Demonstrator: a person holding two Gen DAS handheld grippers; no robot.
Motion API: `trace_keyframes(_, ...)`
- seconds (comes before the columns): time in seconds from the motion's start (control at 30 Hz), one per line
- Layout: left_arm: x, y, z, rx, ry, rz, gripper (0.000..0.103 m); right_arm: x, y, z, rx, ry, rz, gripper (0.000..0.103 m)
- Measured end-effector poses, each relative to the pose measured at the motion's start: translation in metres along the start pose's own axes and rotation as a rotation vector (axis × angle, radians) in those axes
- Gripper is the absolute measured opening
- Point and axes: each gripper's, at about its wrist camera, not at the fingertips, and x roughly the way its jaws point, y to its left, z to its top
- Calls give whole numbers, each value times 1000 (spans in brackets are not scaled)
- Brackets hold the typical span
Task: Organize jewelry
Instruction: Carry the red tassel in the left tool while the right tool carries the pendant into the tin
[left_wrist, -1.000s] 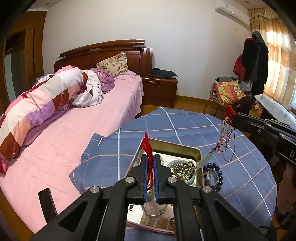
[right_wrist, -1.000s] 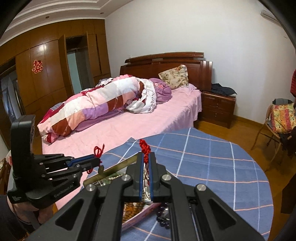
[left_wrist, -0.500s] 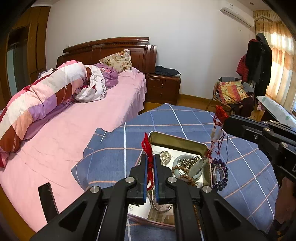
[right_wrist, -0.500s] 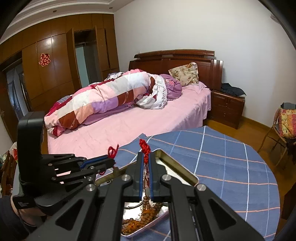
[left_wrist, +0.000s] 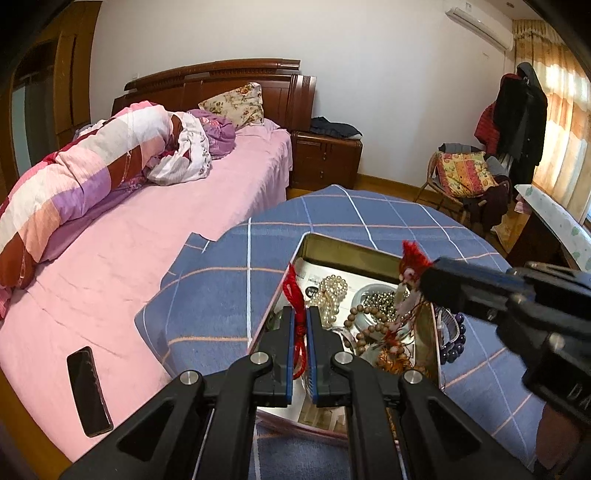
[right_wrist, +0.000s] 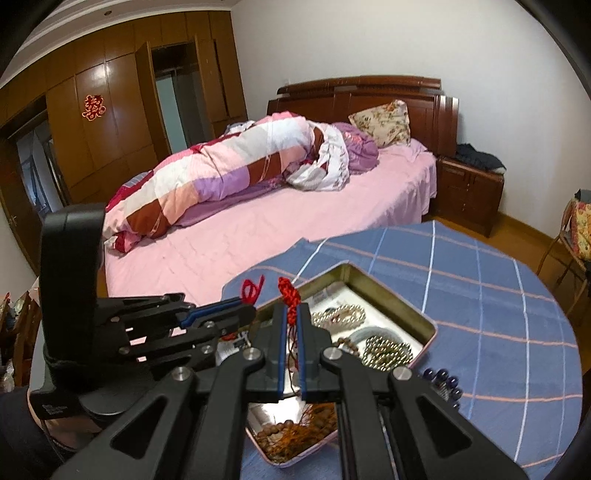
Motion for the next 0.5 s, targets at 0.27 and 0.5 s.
trace_keyframes(0.27, 7, -4, -9, 9, 23, -2, 5, 10, 5, -16, 8, 48, 19, 7)
trace_keyframes(0.5, 10, -7, -15, 25, 33, -10, 5, 20, 2, -27, 13, 97, 17, 7)
